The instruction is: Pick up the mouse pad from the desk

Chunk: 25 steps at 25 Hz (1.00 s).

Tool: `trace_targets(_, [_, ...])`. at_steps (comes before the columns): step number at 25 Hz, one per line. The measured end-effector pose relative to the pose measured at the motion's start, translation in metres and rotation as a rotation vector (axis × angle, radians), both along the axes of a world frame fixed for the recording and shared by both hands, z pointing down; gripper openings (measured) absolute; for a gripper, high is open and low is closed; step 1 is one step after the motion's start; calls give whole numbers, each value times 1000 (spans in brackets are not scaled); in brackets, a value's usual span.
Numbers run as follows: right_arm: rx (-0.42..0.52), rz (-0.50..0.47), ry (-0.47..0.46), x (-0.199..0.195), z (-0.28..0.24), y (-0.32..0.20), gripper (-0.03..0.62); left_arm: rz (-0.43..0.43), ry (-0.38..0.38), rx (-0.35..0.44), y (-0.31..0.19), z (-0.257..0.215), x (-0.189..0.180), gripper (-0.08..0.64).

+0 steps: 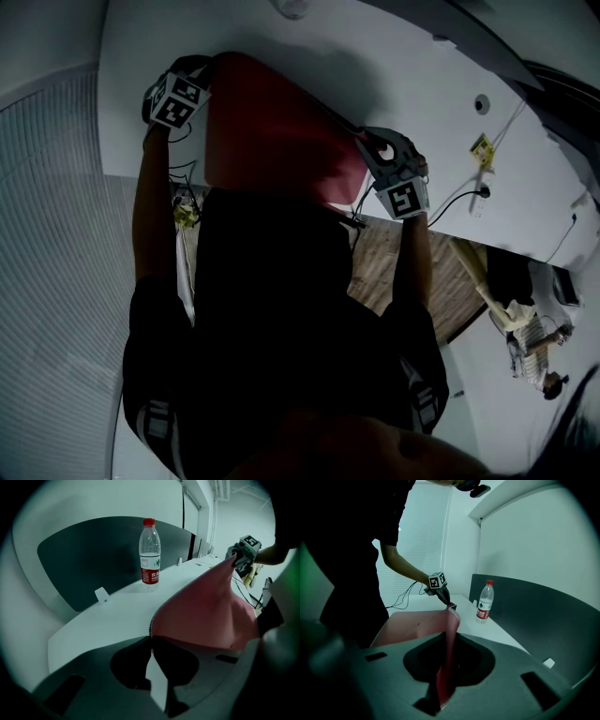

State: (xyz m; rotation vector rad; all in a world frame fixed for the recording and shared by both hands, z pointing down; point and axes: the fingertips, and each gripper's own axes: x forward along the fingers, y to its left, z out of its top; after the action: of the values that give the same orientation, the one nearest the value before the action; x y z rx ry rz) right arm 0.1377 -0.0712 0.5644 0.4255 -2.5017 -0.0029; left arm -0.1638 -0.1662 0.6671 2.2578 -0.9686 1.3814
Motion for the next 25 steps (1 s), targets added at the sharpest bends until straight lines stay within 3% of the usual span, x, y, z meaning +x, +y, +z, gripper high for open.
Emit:
trace_targets(12, [20,106,-8,6,-2,-7,35,-107,62,67,20,-25,0,14])
trace_targets(19, [49,137,-32,11,-5,-8,35,-228,137,107,38,-46,-1,14])
trace_targets(25, [43,178,-44,14,-11,-6,35,-301,136,163,56,-64,-2,14])
